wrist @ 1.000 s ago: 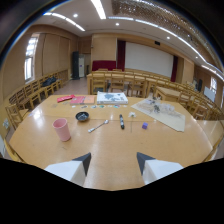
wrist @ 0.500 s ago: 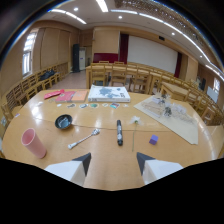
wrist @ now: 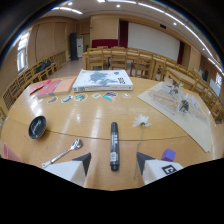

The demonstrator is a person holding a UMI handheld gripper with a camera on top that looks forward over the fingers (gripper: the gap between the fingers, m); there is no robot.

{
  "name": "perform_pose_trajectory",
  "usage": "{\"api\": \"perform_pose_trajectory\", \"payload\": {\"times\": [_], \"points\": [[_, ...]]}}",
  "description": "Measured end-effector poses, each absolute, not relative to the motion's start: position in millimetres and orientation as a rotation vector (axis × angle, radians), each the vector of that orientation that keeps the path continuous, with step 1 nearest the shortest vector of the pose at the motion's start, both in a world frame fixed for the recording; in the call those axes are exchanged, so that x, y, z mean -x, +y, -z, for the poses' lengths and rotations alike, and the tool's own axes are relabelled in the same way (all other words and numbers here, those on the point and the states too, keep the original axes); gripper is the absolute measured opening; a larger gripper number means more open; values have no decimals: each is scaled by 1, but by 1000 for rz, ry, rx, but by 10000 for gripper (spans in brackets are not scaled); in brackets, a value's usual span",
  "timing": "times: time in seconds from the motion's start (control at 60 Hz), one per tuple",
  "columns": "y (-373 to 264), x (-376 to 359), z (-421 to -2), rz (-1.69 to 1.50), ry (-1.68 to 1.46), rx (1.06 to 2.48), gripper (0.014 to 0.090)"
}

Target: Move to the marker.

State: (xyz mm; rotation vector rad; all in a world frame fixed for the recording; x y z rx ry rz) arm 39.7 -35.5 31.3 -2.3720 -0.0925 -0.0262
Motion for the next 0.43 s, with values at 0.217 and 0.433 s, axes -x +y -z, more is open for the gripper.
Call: {"api": "perform_pose_trajectory", "payload": {"times": [0.217, 0.433], "points": [[-28, -40, -26, 19, -94, 2379, 860], [-28, -38, -28, 20, -102, 2376, 860]]}}
